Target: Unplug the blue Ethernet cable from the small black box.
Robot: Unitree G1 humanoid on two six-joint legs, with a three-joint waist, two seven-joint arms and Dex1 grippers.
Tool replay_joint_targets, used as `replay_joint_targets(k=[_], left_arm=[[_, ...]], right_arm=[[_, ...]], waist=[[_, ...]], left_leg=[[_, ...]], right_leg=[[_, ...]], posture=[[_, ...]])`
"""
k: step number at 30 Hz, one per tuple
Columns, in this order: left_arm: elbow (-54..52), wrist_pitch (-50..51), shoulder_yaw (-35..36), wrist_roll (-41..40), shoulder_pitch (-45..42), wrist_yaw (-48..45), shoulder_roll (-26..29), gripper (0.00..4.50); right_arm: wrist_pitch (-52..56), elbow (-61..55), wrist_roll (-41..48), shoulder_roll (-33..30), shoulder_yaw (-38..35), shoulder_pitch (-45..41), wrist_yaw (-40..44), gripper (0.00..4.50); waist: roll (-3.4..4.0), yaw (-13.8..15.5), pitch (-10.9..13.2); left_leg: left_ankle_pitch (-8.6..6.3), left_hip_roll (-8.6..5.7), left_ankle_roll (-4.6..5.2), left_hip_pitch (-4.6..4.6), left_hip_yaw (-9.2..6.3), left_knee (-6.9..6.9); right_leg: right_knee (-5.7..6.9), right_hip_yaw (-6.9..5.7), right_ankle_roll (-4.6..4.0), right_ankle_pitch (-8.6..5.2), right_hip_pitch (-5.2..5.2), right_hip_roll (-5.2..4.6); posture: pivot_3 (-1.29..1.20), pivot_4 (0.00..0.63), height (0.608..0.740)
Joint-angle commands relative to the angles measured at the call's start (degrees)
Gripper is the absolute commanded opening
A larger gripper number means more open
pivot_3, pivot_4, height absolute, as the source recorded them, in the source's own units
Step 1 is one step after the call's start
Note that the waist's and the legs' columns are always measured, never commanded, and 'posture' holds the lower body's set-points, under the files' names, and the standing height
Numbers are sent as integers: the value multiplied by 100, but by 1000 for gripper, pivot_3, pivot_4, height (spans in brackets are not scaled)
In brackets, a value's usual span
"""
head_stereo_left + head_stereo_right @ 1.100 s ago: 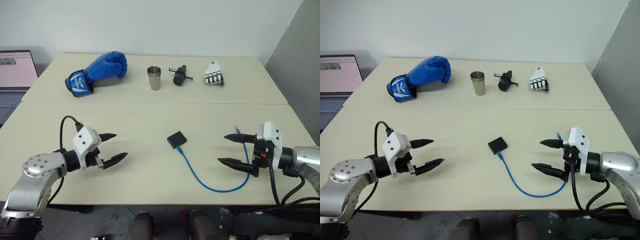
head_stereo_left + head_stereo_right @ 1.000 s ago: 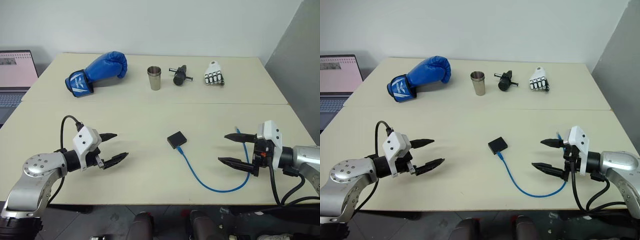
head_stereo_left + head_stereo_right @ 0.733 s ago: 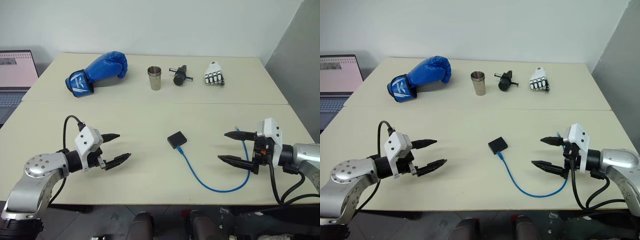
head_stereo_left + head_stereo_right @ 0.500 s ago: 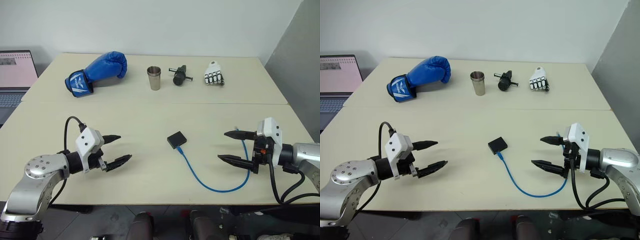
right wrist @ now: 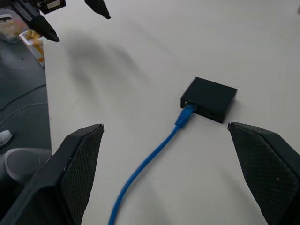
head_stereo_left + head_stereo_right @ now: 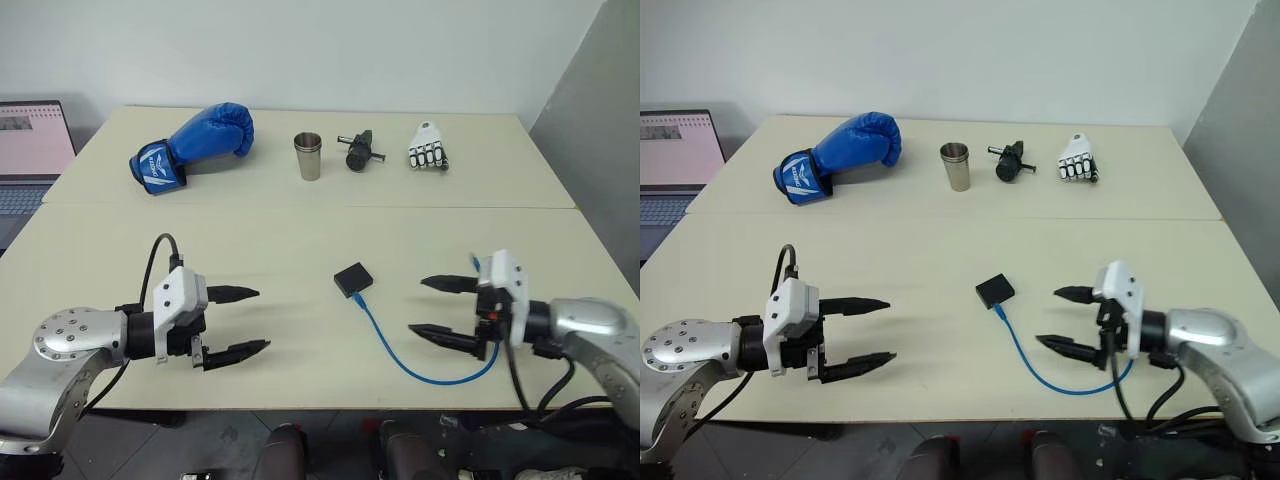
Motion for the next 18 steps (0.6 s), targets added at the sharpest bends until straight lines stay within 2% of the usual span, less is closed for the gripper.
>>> replay_joint_targets(k=[1,5,9,18], left_arm=[[-75,-91,-150,-45,-163,-293,119,4488],[66,-97,-342,-27,-482,-454,124,4488],[92,-70,-407,-26,-647,-473,118,4488],[10,-41,-424,-43,-661,-407,100,4488]], right_arm=[[235,-44,-754,495,799,-294,-903,4494],[535,417,-1313,1409,1335,-585,-1836,4494],[598,873,-1876,1946,1688,-664,-2405,4494],[592,1181,-2266,2342,1907,-634,-2595,4494]], waist=[[0,-1,0],[-1,-2,0],[0,-3,0],[-2,-6,-1]], left_leg=[[0,-1,0,-1,3,0],[0,0,0,-7,5,-1],[0,0,0,-10,10,0],[0,3,0,-4,15,-1]], right_leg=[[1,0,2,-1,-4,0],[5,0,-1,1,-14,5],[6,-1,-7,4,-18,6],[11,-1,-5,3,-19,7]], posture=[[0,150,740],[0,150,740],[0,150,740],[0,150,740]])
